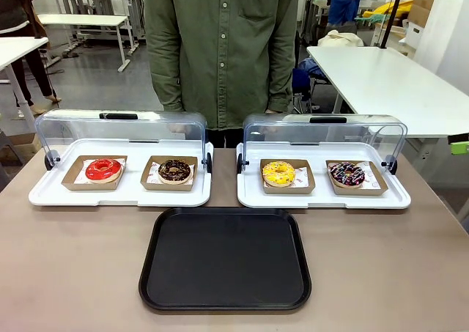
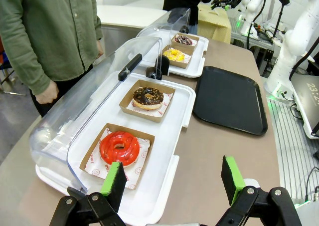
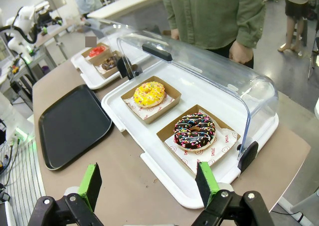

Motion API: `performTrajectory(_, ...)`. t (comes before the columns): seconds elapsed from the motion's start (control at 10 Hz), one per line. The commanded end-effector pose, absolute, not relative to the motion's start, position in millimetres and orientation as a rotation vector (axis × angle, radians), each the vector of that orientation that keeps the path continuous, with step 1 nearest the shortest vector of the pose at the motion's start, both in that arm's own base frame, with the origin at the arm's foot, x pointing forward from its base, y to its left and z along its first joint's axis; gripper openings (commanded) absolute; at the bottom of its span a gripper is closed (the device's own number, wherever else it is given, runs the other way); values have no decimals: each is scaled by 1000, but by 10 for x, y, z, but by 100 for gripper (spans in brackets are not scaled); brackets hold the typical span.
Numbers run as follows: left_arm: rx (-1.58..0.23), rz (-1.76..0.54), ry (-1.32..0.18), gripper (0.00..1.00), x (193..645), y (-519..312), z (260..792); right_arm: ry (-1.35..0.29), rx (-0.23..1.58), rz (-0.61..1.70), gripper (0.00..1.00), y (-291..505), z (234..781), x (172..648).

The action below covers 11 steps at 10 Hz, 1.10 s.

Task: Move the third donut from the left to the tray.
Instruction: Pick up the Paper togo box containing the Donut indicated by the person and place it on the Handle tray.

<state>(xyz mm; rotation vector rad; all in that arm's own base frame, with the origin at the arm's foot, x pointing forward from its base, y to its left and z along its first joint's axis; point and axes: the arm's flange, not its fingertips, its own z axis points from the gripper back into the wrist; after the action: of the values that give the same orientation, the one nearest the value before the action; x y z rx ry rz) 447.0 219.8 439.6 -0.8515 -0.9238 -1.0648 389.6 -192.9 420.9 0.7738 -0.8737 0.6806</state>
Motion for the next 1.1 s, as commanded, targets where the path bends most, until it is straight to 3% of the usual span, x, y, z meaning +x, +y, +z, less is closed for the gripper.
performTrajectory(0.0,-849,-1069,-918,100,4468,2198,4415,-893,782,680,100,-1921,4219,3904)
performTrajectory(1.0,-849,-1069,-918,100,4468,2198,4415,-893,782,680,100,-1921,4219,3904)
